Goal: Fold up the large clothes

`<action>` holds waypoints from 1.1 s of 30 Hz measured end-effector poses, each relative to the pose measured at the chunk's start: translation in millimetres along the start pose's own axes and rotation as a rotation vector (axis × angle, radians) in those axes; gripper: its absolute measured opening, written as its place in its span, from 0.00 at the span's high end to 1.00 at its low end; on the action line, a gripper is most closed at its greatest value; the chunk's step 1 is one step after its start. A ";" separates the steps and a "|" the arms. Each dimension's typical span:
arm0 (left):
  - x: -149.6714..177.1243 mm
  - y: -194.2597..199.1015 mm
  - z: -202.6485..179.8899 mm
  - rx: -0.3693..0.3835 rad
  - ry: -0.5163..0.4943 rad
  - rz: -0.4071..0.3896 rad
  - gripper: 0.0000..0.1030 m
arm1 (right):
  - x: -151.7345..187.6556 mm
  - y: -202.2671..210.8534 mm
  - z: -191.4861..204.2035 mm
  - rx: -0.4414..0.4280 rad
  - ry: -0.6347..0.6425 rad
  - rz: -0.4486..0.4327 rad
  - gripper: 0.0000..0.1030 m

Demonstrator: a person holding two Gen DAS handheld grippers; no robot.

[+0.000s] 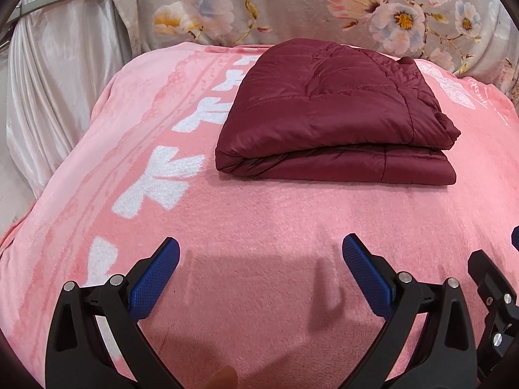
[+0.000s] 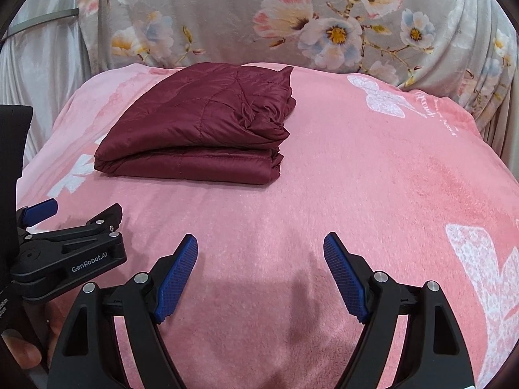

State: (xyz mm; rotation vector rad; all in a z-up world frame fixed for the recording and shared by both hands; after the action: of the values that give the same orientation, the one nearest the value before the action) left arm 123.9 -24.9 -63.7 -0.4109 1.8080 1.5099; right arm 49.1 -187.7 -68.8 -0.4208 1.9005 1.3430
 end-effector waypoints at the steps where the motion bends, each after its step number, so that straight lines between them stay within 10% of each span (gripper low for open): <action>1: 0.0 0.5 1.0 0.001 0.001 -0.003 0.05 | -0.3 0.1 -0.3 0.000 0.000 -0.001 0.24; 33: -0.7 10.7 -3.7 -0.013 -0.017 -0.055 0.05 | 0.1 0.5 1.1 0.000 0.006 -0.003 0.24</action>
State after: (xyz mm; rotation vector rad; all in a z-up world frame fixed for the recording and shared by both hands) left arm 116.1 -25.8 -55.5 -0.4492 1.7603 1.4843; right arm 49.2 -186.5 -68.7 -0.4282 1.9044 1.3409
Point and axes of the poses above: each gripper's, at about its wrist camera, not at the fingertips, and y roughly against the way its jaws point, z to its left, x to its underside, the point moved 2 cm from there along -y, roughly the way its jaws point, and after that the axes turned 15 degrees about x, right-handed, at the moved point
